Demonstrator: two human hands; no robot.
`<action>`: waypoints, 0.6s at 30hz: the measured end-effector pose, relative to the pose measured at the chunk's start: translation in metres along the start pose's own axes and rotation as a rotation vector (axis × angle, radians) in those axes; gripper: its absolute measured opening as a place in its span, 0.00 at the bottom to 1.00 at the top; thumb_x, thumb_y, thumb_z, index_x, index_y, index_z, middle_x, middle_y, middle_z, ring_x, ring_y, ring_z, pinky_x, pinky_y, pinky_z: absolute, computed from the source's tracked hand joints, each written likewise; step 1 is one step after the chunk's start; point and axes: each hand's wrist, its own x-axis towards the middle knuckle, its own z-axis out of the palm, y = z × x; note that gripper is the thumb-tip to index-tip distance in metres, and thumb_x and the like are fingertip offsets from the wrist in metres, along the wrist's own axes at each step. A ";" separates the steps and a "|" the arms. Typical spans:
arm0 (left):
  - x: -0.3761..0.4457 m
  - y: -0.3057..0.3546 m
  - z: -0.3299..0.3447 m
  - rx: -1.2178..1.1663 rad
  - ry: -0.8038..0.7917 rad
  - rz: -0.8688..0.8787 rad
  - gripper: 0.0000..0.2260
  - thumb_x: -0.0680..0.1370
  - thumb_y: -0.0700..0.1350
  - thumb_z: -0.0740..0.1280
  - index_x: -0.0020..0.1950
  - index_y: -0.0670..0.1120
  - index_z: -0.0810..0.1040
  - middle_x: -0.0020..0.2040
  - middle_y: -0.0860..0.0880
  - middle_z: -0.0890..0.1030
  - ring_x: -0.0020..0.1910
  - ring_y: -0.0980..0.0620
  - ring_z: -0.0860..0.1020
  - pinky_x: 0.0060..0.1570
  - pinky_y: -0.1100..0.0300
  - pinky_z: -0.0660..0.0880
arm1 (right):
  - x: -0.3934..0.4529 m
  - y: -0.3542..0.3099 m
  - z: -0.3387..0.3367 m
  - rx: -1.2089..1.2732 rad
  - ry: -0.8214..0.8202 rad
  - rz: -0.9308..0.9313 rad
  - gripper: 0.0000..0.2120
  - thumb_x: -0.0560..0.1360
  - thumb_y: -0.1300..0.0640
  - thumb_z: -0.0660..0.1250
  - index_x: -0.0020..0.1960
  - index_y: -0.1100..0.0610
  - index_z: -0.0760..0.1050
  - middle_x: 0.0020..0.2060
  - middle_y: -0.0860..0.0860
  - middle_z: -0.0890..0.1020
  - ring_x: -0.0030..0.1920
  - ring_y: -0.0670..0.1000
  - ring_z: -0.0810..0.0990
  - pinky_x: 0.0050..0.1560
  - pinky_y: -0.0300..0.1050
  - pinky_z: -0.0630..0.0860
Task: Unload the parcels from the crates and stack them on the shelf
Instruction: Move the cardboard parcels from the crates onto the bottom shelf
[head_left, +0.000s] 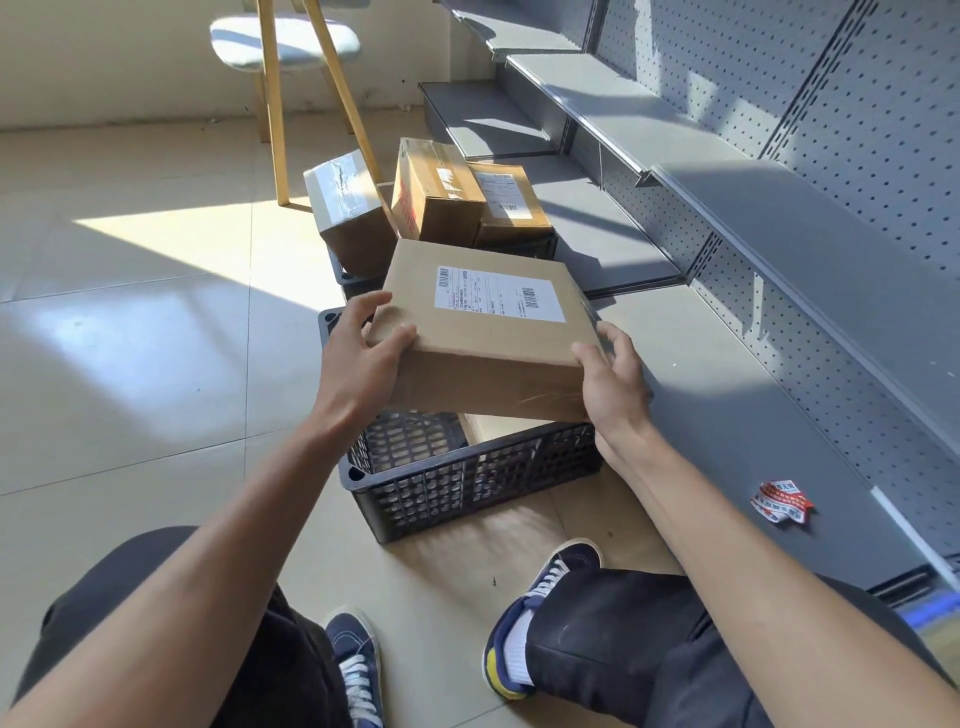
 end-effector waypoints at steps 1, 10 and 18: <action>-0.001 0.001 0.002 0.016 0.012 0.019 0.20 0.82 0.50 0.66 0.74 0.54 0.70 0.68 0.54 0.73 0.59 0.54 0.74 0.45 0.65 0.71 | 0.000 0.000 0.002 0.003 0.012 -0.014 0.24 0.80 0.56 0.64 0.75 0.52 0.67 0.64 0.43 0.77 0.56 0.41 0.76 0.39 0.19 0.66; -0.024 0.023 0.046 0.001 0.039 0.025 0.38 0.78 0.59 0.68 0.82 0.55 0.53 0.83 0.49 0.53 0.81 0.49 0.53 0.79 0.42 0.54 | -0.013 -0.011 0.022 0.059 0.119 -0.117 0.28 0.84 0.54 0.56 0.82 0.50 0.54 0.78 0.48 0.63 0.75 0.45 0.64 0.69 0.32 0.61; -0.040 0.043 0.085 -0.134 -0.040 -0.014 0.43 0.79 0.61 0.67 0.81 0.63 0.38 0.83 0.51 0.36 0.82 0.50 0.47 0.79 0.49 0.51 | -0.037 -0.014 0.036 0.174 0.059 -0.128 0.28 0.84 0.51 0.57 0.82 0.51 0.54 0.80 0.48 0.59 0.70 0.32 0.64 0.69 0.29 0.64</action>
